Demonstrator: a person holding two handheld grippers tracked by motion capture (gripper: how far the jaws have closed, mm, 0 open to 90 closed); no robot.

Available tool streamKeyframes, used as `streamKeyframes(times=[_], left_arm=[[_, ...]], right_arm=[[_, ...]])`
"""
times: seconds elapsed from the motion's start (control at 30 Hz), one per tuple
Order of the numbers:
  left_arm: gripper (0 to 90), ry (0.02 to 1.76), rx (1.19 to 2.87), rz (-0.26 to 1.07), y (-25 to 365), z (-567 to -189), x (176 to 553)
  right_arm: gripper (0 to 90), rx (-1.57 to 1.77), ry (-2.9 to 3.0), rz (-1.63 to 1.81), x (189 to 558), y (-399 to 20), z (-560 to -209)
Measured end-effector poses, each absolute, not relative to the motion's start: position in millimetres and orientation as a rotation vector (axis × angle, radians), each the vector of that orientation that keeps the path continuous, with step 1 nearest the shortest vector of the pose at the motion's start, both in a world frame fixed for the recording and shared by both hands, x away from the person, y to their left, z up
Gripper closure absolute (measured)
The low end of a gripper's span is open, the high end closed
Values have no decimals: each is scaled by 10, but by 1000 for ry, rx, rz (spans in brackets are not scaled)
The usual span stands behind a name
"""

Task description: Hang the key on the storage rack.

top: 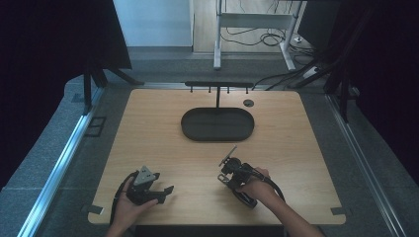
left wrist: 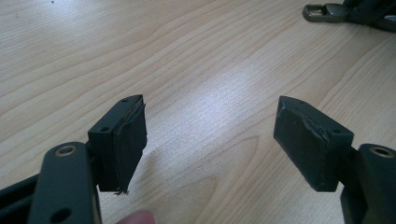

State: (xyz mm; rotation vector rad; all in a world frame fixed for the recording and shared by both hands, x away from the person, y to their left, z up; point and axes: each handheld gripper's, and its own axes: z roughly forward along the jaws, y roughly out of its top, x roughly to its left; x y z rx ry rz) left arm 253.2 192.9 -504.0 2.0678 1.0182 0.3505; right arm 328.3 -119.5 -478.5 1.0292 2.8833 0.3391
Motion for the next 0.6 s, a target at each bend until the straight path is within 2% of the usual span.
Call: streamKeyframes(times=[0.6], left_arm=[[261,1019,2068,353,1924,-5042,2530]], right_arm=[[804,1059,2877,394,3288,-1234,-4791]])
